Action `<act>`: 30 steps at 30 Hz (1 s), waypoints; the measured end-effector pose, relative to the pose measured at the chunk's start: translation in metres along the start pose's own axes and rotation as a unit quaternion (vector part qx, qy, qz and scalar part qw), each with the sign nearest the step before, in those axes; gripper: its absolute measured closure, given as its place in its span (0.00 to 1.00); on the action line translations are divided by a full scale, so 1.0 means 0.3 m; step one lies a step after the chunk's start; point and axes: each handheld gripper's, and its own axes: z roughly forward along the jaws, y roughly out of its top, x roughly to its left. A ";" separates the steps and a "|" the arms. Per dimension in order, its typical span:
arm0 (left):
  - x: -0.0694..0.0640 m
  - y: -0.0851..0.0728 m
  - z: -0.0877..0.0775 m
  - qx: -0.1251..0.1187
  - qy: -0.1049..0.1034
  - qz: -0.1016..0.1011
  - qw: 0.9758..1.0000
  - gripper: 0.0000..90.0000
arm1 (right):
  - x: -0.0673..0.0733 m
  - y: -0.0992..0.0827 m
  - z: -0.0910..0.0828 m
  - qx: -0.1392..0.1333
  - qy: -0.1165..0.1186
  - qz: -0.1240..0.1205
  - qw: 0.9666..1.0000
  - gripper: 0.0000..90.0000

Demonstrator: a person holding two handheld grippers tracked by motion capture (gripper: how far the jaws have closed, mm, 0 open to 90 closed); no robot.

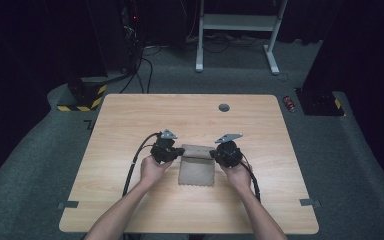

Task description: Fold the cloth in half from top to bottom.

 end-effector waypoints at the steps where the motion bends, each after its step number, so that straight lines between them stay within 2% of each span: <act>1: -0.002 -0.002 -0.001 -0.001 -0.001 -0.002 1.000 0.98 | 0.002 -0.001 -0.002 0.001 0.000 0.001 1.000 0.99; 7: -0.007 -0.010 -0.012 -0.005 -0.001 0.001 1.000 0.98 | 0.007 -0.012 -0.005 -0.003 0.005 0.000 1.000 0.99; 14: -0.013 -0.019 -0.022 -0.012 -0.006 -0.007 1.000 0.98 | 0.012 -0.016 -0.008 -0.004 0.008 0.001 1.000 0.99; 30: -0.042 -0.027 -0.025 -0.008 -0.004 0.011 1.000 0.98 | 0.015 -0.034 -0.021 -0.005 0.011 0.002 1.000 0.99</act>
